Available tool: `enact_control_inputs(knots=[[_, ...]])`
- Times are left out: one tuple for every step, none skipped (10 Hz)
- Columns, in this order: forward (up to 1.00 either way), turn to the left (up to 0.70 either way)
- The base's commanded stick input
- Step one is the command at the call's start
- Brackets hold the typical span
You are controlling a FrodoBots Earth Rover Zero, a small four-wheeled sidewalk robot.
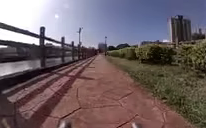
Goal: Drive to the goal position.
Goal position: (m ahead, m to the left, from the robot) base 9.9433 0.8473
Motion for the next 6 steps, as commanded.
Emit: enact_control_inputs(knots=[[0.50, 0.00], [0.50, 0.00], [0.50, 0.00], [0.50, 0.00], [0.50, 0.00], [0.50, 0.00]])
